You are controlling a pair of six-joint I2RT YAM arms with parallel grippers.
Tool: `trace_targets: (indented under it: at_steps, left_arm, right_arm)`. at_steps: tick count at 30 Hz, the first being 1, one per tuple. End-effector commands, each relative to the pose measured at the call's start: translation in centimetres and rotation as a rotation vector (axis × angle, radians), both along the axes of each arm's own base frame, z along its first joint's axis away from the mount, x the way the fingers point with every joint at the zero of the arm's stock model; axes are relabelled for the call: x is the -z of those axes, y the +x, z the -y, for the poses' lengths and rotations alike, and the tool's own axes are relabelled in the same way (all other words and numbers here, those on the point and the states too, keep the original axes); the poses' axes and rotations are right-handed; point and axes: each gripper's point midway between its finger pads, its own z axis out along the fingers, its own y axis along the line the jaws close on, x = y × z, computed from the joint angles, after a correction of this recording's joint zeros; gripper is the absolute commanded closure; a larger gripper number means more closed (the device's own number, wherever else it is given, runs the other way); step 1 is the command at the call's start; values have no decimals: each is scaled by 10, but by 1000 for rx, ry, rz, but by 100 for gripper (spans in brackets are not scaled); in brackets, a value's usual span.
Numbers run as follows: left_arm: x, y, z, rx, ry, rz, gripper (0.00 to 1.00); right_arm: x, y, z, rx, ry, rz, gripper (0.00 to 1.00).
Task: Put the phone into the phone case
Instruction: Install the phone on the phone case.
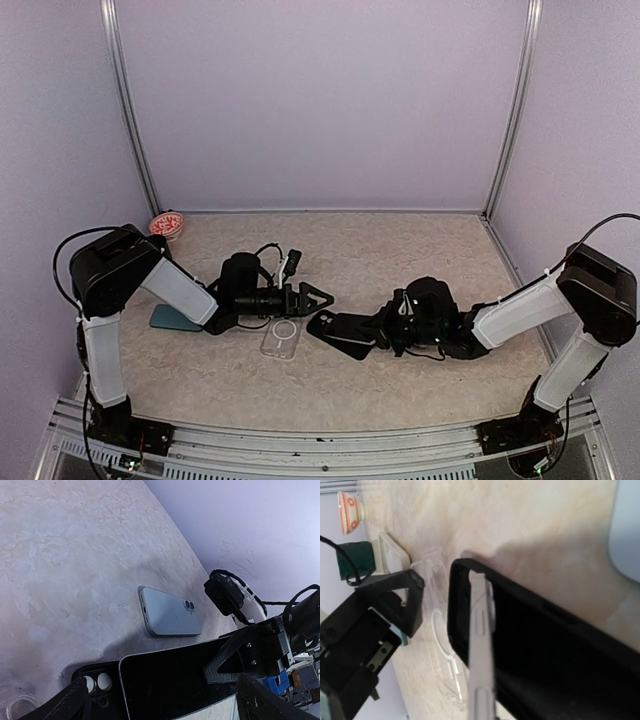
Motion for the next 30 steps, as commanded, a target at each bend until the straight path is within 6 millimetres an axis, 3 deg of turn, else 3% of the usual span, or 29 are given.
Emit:
trace_targets:
  at_steps: [1,8,30]
  left_arm:
    - [10,-1,6,13,20,3,1]
    - [18,-2,4,-2,34,-11,1]
    - [37,5,-3,-67,118,-44,1]
  right_arm:
    - [-15,1,-16,-13,88,7,100]
    - [-24,5,-16,-2,88,36,100]
    - [3,8,-23,-6,76,-4,100]
